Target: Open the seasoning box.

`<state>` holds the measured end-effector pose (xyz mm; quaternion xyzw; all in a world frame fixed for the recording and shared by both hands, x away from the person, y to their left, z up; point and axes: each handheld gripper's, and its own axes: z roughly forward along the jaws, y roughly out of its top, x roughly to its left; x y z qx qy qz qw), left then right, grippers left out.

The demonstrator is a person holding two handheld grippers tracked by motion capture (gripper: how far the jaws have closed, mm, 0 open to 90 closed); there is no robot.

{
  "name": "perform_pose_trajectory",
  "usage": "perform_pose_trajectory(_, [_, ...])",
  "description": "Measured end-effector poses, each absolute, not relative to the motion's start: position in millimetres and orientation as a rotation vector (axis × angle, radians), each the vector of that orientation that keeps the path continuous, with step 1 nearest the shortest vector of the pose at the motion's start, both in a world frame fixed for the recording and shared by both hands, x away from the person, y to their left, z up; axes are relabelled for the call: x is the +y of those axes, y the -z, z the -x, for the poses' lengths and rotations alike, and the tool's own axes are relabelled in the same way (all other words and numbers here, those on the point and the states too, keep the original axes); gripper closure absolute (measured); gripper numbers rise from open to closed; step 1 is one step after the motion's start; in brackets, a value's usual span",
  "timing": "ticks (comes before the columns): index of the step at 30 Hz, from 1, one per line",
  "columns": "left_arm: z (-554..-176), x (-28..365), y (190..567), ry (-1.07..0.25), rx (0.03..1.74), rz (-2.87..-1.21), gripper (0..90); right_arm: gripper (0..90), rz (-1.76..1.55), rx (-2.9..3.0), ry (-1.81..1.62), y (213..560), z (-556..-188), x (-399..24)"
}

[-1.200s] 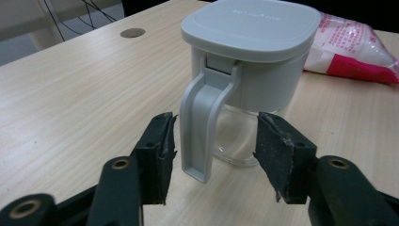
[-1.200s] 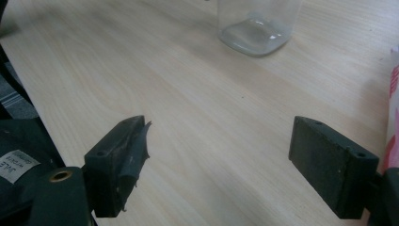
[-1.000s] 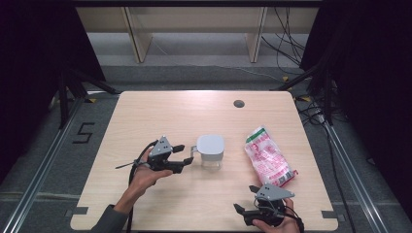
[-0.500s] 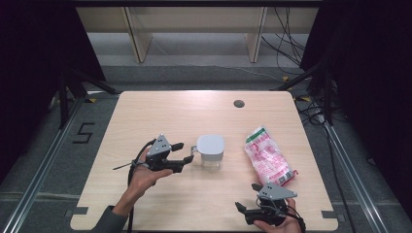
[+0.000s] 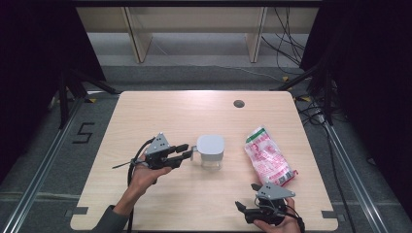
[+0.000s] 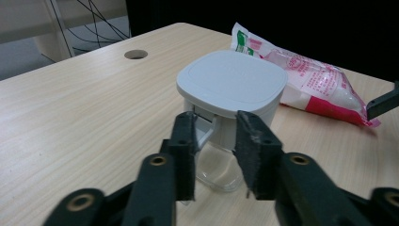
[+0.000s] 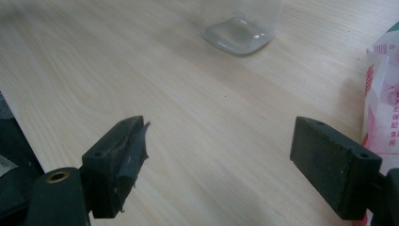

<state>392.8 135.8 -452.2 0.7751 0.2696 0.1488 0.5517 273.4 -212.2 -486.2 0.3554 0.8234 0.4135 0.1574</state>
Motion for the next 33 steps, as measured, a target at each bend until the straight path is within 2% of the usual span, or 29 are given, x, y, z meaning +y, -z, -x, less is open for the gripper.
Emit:
perform_pose_trajectory(1, [-392.1,134.7,452.2,-0.357,0.647,-1.827,70.3,19.8,-1.017,2.356,-1.183,486.2,-273.4,-212.2])
perform_pose_trajectory(2, [-391.7,133.2,451.8,-0.363,0.644,-1.829,76.9,19.8,-1.021,2.358,-1.180,486.4,-273.9,-211.6])
perform_pose_trajectory(4, [-391.3,130.4,449.6,-0.380,0.632,-1.832,78.9,19.8,-1.032,2.360,-1.179,486.3,-273.0,-210.6])
perform_pose_trajectory(5, [-390.1,125.6,446.2,-0.370,0.613,-1.824,82.8,20.3,-0.986,2.369,-1.175,486.7,-274.8,-210.7])
perform_pose_trajectory(10, [-391.6,116.4,440.4,-0.421,0.558,-1.849,88.3,20.6,-1.006,2.362,-1.160,486.0,-272.1,-209.6])
perform_pose_trajectory(21, [-413.7,102.4,443.3,-0.403,0.586,-1.856,89.3,20.7,-0.992,2.371,-1.175,487.2,-273.2,-208.6])
perform_pose_trajectory(31, [-414.3,104.7,444.8,-0.393,0.623,-1.835,89.1,20.7,-1.005,2.362,-1.181,486.1,-274.4,-207.0])
perform_pose_trajectory(33, [-415.3,106.0,444.6,-0.403,0.615,-1.838,89.0,23.8,-0.997,2.341,-1.171,485.1,-276.3,-207.1])
